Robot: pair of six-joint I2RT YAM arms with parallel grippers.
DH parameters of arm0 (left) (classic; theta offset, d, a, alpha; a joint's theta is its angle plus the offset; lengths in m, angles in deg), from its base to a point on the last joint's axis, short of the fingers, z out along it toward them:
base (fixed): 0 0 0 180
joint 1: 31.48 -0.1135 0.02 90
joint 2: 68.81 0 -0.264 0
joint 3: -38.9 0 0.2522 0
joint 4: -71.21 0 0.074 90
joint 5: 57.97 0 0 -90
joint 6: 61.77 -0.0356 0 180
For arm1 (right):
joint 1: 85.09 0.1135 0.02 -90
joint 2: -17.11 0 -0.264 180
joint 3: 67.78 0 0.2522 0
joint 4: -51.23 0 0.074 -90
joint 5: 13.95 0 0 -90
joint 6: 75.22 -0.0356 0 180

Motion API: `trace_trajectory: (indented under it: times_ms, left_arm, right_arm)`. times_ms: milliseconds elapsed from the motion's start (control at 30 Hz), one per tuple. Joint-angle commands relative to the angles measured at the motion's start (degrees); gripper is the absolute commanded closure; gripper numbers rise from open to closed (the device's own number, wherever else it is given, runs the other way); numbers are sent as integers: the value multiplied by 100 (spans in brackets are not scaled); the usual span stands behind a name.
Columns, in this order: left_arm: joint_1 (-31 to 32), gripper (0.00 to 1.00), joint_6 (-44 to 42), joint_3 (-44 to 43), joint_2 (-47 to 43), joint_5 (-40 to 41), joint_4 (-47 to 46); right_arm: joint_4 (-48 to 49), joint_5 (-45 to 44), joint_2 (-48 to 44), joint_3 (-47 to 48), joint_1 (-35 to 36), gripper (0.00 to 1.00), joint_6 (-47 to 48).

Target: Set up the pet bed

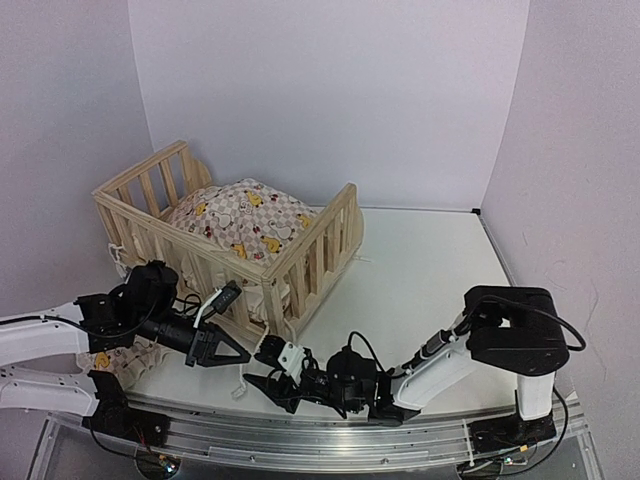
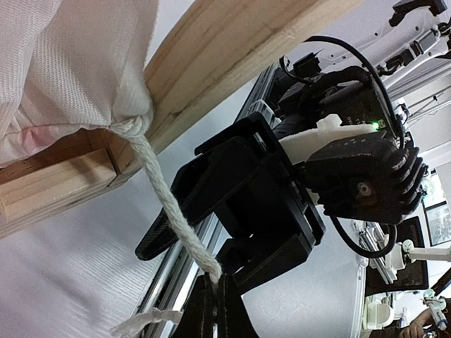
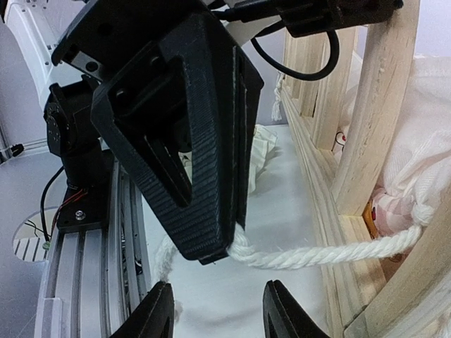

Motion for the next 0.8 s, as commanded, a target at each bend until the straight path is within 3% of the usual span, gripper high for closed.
trace_trajectory:
  times_ms: [0, 200, 367, 467, 767]
  left_arm:
    - [-98, 100, 491, 324, 172, 635, -912]
    - [-96, 100, 954, 1324, 678, 804, -3109]
    - [-54, 100, 431, 1769, 1113, 1202, -4716]
    - [-51, 100, 76, 1768, 1393, 1317, -5130]
    - [-53, 100, 173, 1679, 1882, 1226, -5541]
  right_arm:
    - [254, -318, -2, -66, 148, 57, -291]
    - [168, -1197, -777, -1017, 235, 58, -1106]
    - [-1012, -1994, -1491, -1524, 234, 54, -952]
    - [-1119, -1936, -1384, -1616, 0, 47, -864]
    - [-1147, -1061, -534, -1140, -687, 42, -674]
